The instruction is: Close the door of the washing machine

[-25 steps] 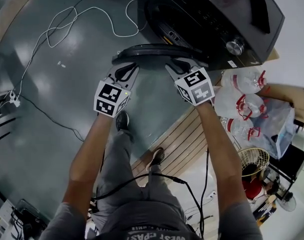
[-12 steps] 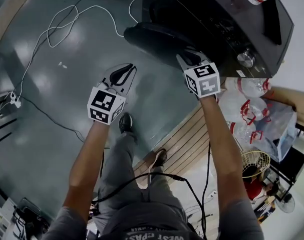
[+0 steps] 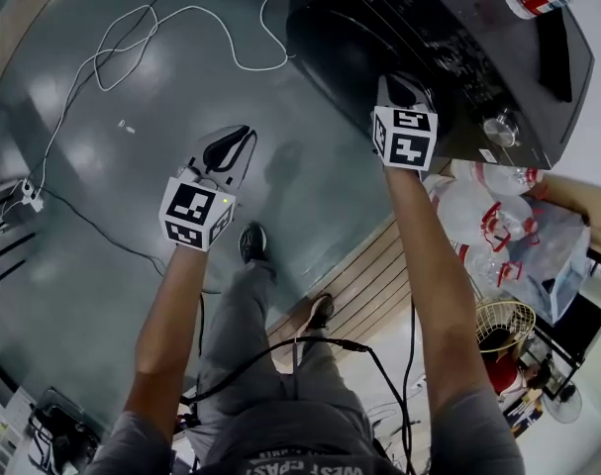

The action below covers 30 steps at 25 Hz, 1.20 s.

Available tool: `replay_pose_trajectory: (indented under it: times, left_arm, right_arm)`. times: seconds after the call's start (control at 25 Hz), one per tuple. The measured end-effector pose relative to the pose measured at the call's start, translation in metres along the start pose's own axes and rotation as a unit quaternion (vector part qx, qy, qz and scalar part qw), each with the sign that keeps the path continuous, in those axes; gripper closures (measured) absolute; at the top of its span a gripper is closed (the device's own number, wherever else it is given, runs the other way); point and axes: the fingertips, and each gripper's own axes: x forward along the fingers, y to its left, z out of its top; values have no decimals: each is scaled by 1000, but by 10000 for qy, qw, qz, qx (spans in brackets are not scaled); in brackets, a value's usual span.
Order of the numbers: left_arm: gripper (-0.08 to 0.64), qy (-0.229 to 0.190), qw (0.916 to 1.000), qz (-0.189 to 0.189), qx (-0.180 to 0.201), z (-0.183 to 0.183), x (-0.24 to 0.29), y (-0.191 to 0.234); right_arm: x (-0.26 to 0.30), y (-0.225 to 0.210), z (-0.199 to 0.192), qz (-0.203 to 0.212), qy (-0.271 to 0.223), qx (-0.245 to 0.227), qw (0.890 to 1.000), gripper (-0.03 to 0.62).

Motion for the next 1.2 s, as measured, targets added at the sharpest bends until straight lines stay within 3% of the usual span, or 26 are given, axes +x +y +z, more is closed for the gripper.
replay_pose_trajectory:
  times: [0.16,0.48,0.68,0.92,1.2]
  left_arm:
    - [518,10,10000,19,20,0,-6,6]
    - [518,-57,9997,201,88,8,-33,18]
    - [518,-176,9990,391,94,17,-56,21]
    - [518,-421,9976,446,324,50,-75,5]
    - [518,-792,9920,602,782,121,-136,-38]
  right_arm:
    - [8,5,24,-178,-261,-53,9995,566]
    - [23,13,21,22,-40,322,9995,566]
    - [23,18,20,618,298,502,9964,565]
    - [-44,10,58,1064,-121,335,9937,563]
    - [-177,31,110,1599,-961,371,9817,537]
